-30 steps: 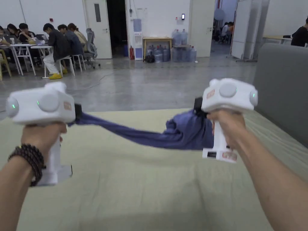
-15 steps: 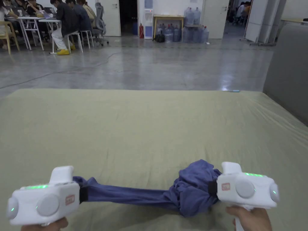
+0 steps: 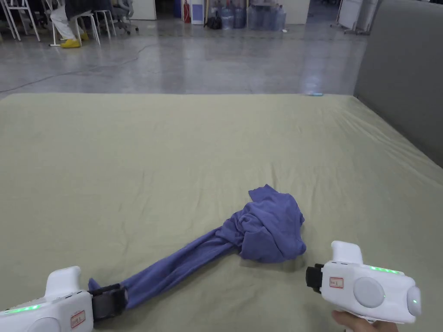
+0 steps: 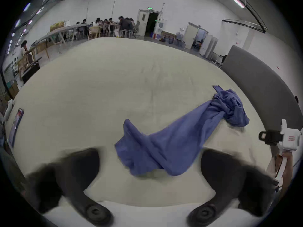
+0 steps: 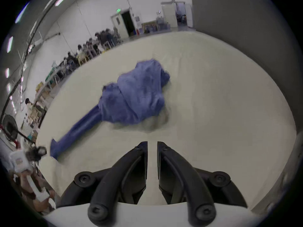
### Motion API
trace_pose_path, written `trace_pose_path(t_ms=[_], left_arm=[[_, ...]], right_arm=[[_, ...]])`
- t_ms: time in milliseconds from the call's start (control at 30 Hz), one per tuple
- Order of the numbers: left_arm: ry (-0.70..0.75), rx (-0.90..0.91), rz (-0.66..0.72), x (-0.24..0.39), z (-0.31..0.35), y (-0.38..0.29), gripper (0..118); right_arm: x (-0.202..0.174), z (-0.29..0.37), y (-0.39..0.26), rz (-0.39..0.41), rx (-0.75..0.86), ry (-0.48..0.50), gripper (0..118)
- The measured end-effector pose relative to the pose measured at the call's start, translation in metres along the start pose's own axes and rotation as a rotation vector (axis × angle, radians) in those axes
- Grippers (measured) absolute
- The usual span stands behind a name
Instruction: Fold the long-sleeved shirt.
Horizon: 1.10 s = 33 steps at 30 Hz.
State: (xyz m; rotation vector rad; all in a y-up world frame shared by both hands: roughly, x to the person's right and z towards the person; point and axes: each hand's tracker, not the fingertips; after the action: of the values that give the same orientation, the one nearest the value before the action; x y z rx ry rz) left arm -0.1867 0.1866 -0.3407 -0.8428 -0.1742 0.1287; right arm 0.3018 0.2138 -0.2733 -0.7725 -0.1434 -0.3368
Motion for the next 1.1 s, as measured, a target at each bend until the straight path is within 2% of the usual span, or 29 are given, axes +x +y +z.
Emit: trace_pose_path(t_ms=[33,67,100,133,167,200,233,267,300,333,367,400,433,533,667,800,833,867,900,933,1100], left_arm=[[-0.048,0.085,-0.007,-0.004,0.016,0.006,118],[-0.051,0.086,0.003,-0.005,0.022,0.009,118],[-0.052,0.094,0.005,-0.006,0.031,0.013,118],[-0.049,0.104,0.000,0.008,0.035,0.007,118],[-0.047,0.125,-0.008,0.011,0.044,0.007,118],[-0.055,0.149,-0.019,0.013,0.053,0.004,118],[-0.069,0.163,-0.025,0.015,0.060,0.002,116],[-0.088,0.172,-0.025,0.025,0.064,0.000,92],[-0.117,0.182,-0.022,0.027,0.070,-0.003,10],[-0.150,0.196,-0.019,0.029,0.075,-0.006,0],[-0.152,0.199,-0.018,0.031,0.076,-0.008,0],[-0.103,0.201,-0.027,0.035,0.069,-0.008,0],[-0.116,0.187,-0.034,0.036,0.069,-0.007,0],[-0.150,0.159,-0.036,0.040,0.065,-0.002,0],[-0.183,0.162,-0.087,0.063,0.062,0.015,0],[-0.242,0.140,-0.191,0.118,0.048,0.045,0],[-0.261,0.145,-0.203,0.136,0.038,0.051,18],[-0.292,0.135,-0.212,0.150,0.028,0.056,57],[-0.304,0.114,-0.202,0.169,0.011,0.063,107],[-0.329,0.057,-0.179,0.173,-0.025,0.082,117],[-0.381,-0.079,-0.289,0.240,-0.106,0.090,117]], right_arm=[[0.000,0.011,0.004,-0.024,0.037,0.008,45],[0.000,0.021,0.008,-0.040,0.067,0.021,88],[-0.001,0.028,0.011,-0.047,0.088,0.026,118],[-0.004,0.033,0.013,-0.038,0.073,0.019,118],[-0.010,0.047,0.013,-0.004,0.178,0.007,118],[-0.017,0.053,0.011,0.018,0.135,0.033,118],[-0.024,0.057,0.010,0.076,0.101,0.030,118],[-0.031,0.058,0.006,0.110,0.074,-0.002,113],[-0.037,0.060,0.000,0.108,0.113,-0.027,75],[-0.026,0.062,-0.003,0.110,0.146,-0.024,16],[-0.024,0.060,-0.005,0.116,0.129,-0.027,16],[-0.027,0.053,-0.005,0.121,0.091,-0.059,2],[-0.026,0.051,-0.006,0.108,0.101,-0.077,2],[-0.014,0.046,-0.003,0.041,0.048,-0.010,2],[-0.010,0.047,-0.002,0.061,0.069,-0.033,2],[-0.001,0.043,0.005,0.030,0.055,-0.022,2],[0.001,0.041,0.006,0.026,0.055,-0.022,2],[0.002,0.040,0.007,0.024,0.054,-0.025,2],[0.004,0.039,0.008,0.024,0.054,-0.028,2],[0.006,0.037,0.009,0.021,0.053,-0.030,2],[0.019,0.027,0.012,0.007,0.021,-0.052,2]])
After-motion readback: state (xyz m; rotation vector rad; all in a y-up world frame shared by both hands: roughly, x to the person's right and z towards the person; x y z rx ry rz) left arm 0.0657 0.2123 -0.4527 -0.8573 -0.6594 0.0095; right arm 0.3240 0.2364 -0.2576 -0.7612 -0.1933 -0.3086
